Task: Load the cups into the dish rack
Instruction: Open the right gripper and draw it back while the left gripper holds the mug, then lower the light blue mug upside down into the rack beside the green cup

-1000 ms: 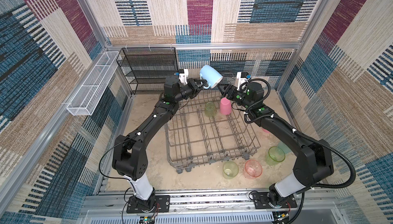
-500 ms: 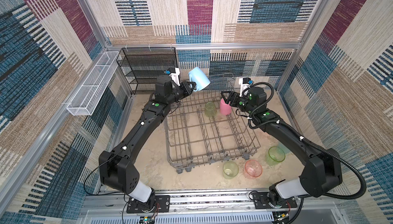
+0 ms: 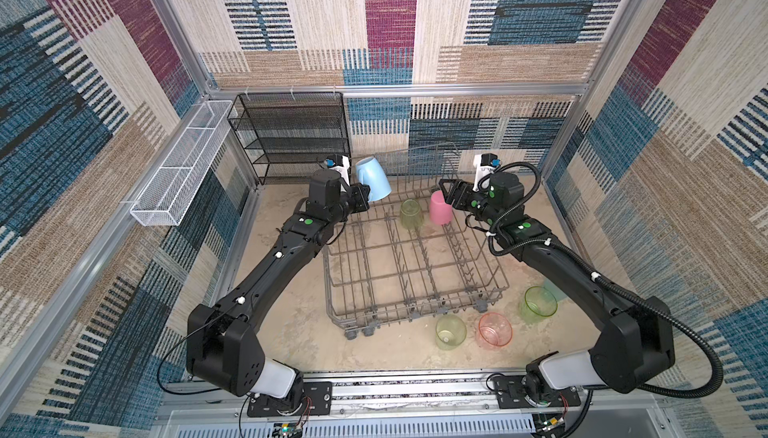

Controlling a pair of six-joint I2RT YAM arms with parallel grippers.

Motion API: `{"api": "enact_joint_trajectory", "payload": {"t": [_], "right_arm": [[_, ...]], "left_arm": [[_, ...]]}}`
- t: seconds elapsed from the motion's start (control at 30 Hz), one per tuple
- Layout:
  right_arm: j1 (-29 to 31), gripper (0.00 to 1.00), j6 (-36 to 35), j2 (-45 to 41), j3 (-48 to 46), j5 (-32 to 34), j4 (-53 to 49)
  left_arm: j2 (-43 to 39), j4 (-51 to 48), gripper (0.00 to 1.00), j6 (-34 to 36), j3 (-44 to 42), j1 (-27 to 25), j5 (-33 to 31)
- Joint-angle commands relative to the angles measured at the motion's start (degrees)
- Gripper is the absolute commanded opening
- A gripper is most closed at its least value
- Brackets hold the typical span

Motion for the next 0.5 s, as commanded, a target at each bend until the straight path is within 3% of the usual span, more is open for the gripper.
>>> {"api": "enact_joint_trajectory", "payload": {"t": [0.0,0.47], "right_arm": [[0.16,0.70,-0.41,-0.81,-0.41,2.34,1.31],[-0.72,0.70,-0.89,-1.45,-1.19,5.80,1.02]], "left_arm": [[-0.68,7.57,0.00,4.82,-1.43,-1.31,-4.07],[1.24,16.18,0.00,13.30,-7.30,-6.98,-15.72]]}}
